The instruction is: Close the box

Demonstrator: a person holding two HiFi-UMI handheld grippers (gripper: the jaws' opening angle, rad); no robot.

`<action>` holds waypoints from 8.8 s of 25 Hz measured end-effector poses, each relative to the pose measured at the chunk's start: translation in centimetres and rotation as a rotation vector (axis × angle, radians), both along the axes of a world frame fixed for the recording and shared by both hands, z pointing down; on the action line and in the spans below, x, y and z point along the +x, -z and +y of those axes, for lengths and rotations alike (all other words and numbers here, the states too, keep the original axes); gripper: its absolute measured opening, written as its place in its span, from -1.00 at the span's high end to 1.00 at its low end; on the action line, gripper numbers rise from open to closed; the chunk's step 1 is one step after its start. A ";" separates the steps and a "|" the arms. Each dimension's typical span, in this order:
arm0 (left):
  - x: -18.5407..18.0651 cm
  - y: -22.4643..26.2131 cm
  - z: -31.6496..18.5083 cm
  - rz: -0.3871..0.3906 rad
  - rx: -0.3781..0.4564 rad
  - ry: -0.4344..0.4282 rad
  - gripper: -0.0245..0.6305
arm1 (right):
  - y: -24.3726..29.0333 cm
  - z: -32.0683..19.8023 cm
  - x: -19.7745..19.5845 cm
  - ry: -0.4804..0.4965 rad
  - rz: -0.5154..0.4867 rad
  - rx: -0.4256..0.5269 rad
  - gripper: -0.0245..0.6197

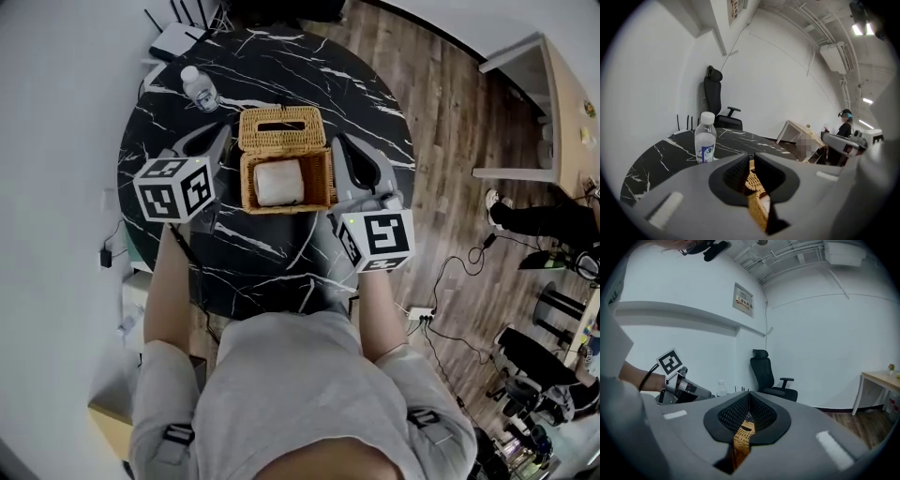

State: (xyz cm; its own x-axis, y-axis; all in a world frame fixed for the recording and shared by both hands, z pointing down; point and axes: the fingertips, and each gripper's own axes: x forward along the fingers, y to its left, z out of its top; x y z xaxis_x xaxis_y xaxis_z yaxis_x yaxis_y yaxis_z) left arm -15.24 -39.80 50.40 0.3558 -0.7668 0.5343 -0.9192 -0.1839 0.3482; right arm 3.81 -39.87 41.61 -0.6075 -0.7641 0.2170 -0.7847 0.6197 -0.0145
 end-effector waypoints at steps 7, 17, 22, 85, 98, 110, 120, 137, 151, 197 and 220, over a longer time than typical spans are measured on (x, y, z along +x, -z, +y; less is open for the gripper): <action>0.0 -3.4 -2.2 0.082 -0.117 0.012 0.74 | -1.2 -1.1 0.3 0.017 0.002 -0.028 0.91; -0.1 -8.2 -4.0 0.192 -0.267 0.058 0.61 | -3.2 -2.4 0.3 0.042 0.003 -0.068 0.91; -0.2 -10.1 -4.8 0.283 -0.317 0.103 0.56 | -4.0 -2.9 0.3 0.055 0.012 -0.079 0.91; 1.9 1.5 -2.3 0.131 -0.063 -0.083 0.50 | 1.4 3.3 1.7 -0.028 0.004 0.033 0.91; 3.0 3.4 1.7 0.054 -0.010 -0.165 0.50 | 3.0 7.5 2.1 -0.052 0.001 0.066 0.91; 4.2 3.3 5.9 0.011 0.000 -0.220 0.50 | 3.8 11.0 2.4 -0.078 -0.001 0.080 0.91; 5.0 2.1 8.9 0.001 -0.005 -0.250 0.46 | 3.8 13.1 2.1 -0.089 0.003 0.084 0.91; 6.2 -1.1 12.4 0.086 -0.084 -0.259 0.43 | 3.4 15.2 1.8 -0.097 0.016 0.079 0.91; 6.8 -4.5 14.1 -0.013 -0.110 -0.274 0.43 | 2.8 16.3 2.7 -0.120 0.031 0.069 0.91; 6.4 -7.1 16.0 -0.063 -0.125 -0.231 0.41 | 1.9 18.3 3.2 -0.163 0.034 0.057 0.91; 2.9 7.3 17.8 -0.117 0.252 -0.162 0.70 | 7.0 20.1 1.2 -0.181 -0.004 0.168 0.91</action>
